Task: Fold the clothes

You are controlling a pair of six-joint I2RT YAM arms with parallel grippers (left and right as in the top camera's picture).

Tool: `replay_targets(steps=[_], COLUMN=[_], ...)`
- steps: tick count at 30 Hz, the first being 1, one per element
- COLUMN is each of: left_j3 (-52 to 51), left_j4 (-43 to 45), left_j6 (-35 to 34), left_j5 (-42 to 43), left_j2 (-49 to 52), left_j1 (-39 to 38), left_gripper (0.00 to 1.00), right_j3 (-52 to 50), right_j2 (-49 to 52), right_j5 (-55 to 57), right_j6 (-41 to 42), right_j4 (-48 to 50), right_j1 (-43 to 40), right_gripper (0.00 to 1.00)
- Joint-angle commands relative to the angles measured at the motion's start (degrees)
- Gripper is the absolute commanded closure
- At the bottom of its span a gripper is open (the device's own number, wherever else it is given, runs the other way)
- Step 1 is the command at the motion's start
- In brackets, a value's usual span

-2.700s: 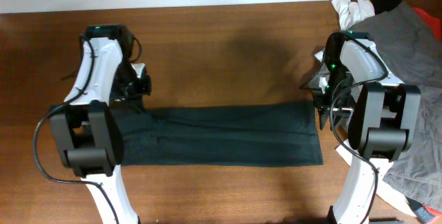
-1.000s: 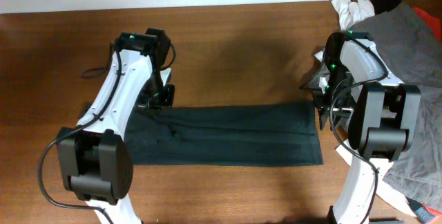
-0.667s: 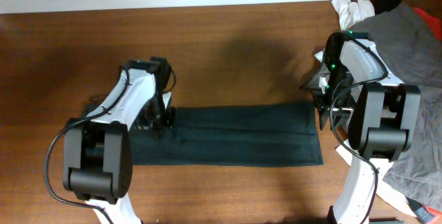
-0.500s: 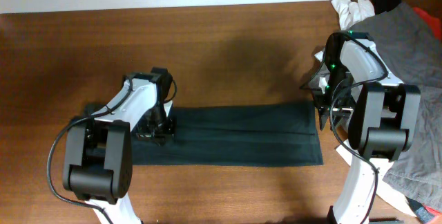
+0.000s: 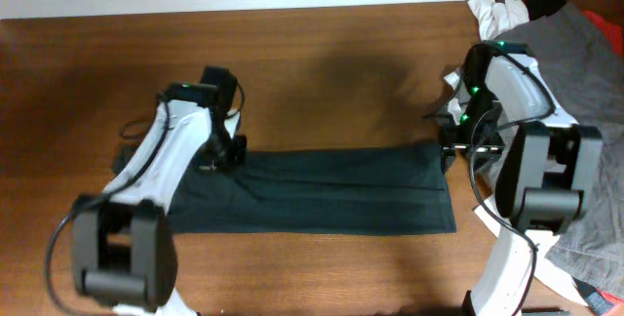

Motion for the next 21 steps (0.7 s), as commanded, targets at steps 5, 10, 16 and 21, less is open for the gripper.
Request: replay_targets(steps=[5, 10, 16, 21], left_j3=[1.27, 1.27, 1.27, 1.27], left_j4=[-0.37, -0.46, -0.39, -0.44], left_j6=[-0.11, -0.13, -0.13, -0.13], left_j5=[-0.94, -0.72, -0.72, -0.72], left_j2=[-4.63, -4.66, -4.66, -4.66], left_j1=[4.79, 8.79, 9.57, 9.57], left_gripper=[0.64, 0.65, 0.64, 0.64], right_j3=[-1.95, -8.39, -14.67, -19.87], right_j2=[-2.45, -2.45, -2.45, -2.45], right_j5=[-5.88, -9.77, -12.63, -12.59], right_j6=[-8.96, -12.55, -12.52, -10.93], right_j4=[2.29, 6.82, 12.26, 20.26], right_j1=[-0.98, -0.94, -0.74, -0.55], right_gripper=[0.4, 0.4, 0.4, 0.41])
